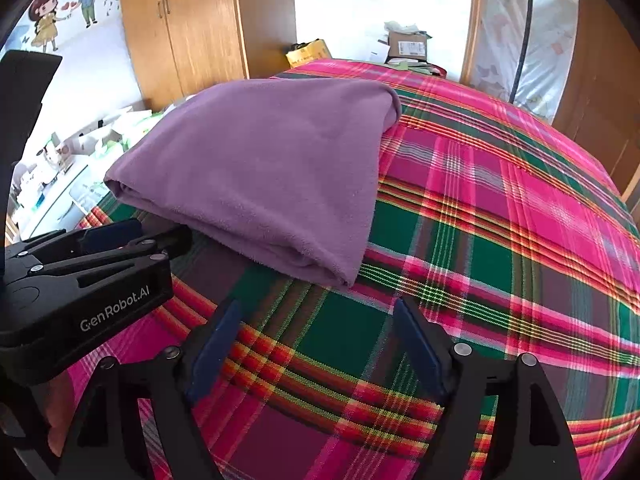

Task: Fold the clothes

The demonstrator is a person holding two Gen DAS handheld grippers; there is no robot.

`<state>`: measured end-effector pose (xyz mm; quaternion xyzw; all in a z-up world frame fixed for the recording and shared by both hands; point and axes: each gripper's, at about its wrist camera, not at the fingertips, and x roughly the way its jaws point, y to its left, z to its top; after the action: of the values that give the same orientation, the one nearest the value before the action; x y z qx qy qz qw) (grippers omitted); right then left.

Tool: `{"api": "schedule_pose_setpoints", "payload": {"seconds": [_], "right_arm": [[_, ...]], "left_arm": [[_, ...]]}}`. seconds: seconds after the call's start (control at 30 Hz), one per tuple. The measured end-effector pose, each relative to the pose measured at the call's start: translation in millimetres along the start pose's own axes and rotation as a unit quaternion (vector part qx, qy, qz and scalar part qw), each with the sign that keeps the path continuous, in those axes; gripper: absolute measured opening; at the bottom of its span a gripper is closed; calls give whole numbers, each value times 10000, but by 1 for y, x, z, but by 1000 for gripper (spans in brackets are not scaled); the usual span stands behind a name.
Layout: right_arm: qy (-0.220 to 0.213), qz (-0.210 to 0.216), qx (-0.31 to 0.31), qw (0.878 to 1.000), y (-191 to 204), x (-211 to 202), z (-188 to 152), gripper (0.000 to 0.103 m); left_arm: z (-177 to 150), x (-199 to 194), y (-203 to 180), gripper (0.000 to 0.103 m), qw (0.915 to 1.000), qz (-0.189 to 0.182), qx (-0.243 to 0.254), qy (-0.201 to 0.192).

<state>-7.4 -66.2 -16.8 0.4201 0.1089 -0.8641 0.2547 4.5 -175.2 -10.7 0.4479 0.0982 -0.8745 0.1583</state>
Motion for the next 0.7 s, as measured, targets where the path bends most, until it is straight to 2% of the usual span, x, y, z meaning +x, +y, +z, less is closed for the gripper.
{"api": "schedule_pose_setpoints", "payload": {"seconds": [0.7], "right_arm": [[33, -28, -79, 10000, 4, 1, -2, 84]], "left_arm": [[-5, -1, -3, 60, 9998, 57, 38, -206]]}}
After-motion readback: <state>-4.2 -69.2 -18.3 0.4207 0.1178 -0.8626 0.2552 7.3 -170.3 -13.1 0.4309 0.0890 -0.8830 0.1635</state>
